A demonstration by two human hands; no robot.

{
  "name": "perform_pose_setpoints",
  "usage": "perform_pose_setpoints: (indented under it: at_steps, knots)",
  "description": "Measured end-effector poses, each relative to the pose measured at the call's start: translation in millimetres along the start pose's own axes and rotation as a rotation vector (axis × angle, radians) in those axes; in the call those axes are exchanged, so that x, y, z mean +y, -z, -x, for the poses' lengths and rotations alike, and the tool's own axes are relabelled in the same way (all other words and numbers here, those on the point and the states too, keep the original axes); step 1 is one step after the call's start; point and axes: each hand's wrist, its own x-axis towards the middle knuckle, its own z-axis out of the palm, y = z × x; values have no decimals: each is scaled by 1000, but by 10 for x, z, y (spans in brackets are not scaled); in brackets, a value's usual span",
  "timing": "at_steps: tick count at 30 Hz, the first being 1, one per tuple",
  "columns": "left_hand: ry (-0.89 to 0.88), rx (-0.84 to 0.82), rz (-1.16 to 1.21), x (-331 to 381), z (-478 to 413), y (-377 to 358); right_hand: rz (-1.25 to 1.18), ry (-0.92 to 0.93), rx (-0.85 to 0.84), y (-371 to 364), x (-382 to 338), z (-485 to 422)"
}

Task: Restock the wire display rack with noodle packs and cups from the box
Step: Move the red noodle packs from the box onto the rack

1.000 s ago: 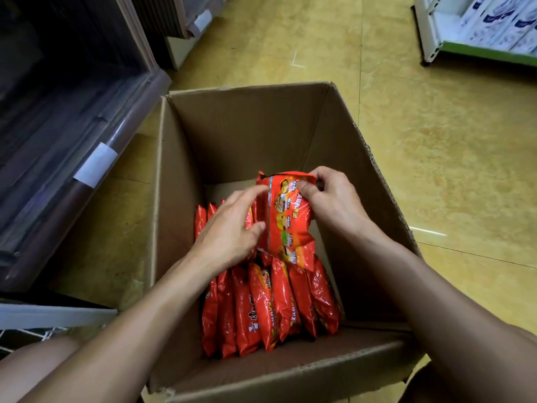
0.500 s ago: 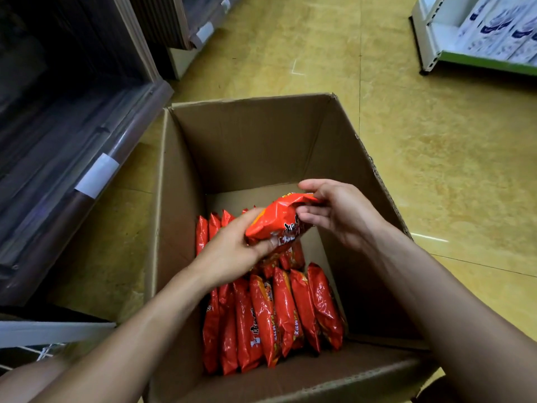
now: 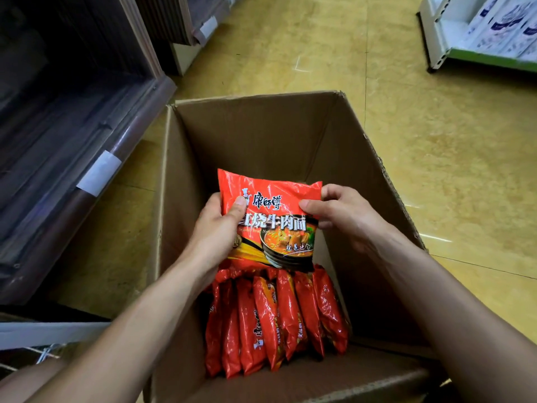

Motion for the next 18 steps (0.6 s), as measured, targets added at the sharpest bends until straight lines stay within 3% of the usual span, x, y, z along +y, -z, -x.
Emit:
perform_pose_setpoints:
  at_steps: [6,13,15,18]
  knots:
    - [-13,45,-94,16,12,27,84,17,113,-37,27,10]
    - [-55,121,-261,40,22,33,364,51,162,-60,187,-64]
    - [-78,175,-331,54,16,55,504,-1,123,-24,269,-117]
    - [-89,226,-381,66,10,71,644,-97,-89,-2,353,-133]
